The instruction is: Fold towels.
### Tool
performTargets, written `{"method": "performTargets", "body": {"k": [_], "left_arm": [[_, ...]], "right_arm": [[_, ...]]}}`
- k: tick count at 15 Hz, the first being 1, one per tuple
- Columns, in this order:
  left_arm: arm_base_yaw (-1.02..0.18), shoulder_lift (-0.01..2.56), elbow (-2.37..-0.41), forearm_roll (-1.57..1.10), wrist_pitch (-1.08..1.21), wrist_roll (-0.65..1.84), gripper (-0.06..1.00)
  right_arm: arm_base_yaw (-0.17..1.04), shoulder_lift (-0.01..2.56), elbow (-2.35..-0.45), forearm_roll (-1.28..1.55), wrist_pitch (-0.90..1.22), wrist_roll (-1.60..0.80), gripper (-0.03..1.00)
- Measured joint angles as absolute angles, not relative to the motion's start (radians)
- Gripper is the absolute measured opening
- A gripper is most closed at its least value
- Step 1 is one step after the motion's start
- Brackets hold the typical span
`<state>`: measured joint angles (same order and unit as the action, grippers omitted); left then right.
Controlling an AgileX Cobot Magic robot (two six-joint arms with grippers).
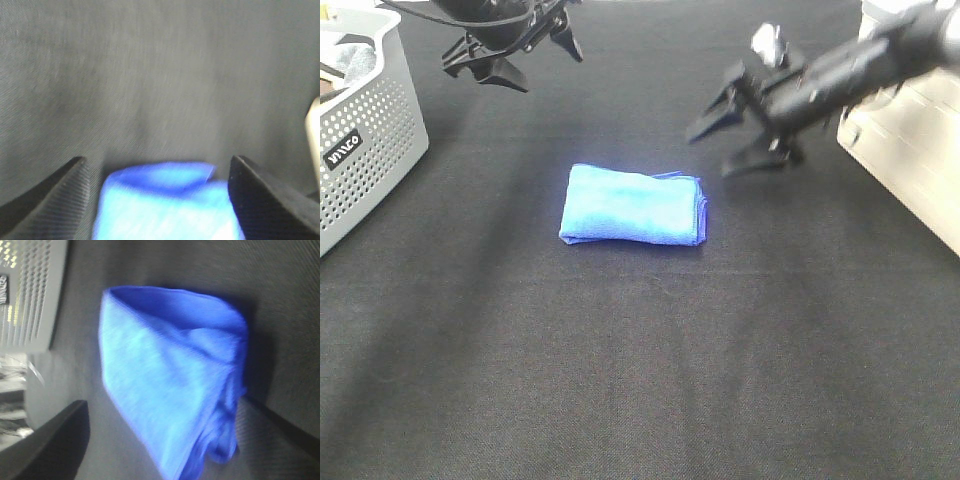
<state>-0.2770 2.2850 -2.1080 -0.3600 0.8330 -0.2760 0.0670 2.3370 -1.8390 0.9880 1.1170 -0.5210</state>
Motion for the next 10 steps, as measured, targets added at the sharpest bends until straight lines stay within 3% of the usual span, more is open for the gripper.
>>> {"method": "performTargets", "body": {"k": [5, 10], "left_arm": [[-0.277, 2.153, -2.108, -0.325, 1.060, -0.141, 0.73], [-0.323, 1.989, -2.104, -0.081, 1.209, -0.140, 0.73]], "right_arm": [[0.069, 2.115, -1.839, 0.778, 1.204, -0.386, 0.76], [0.069, 1.888, -1.799, 0.557, 1.210, -0.228, 0.76]]}}
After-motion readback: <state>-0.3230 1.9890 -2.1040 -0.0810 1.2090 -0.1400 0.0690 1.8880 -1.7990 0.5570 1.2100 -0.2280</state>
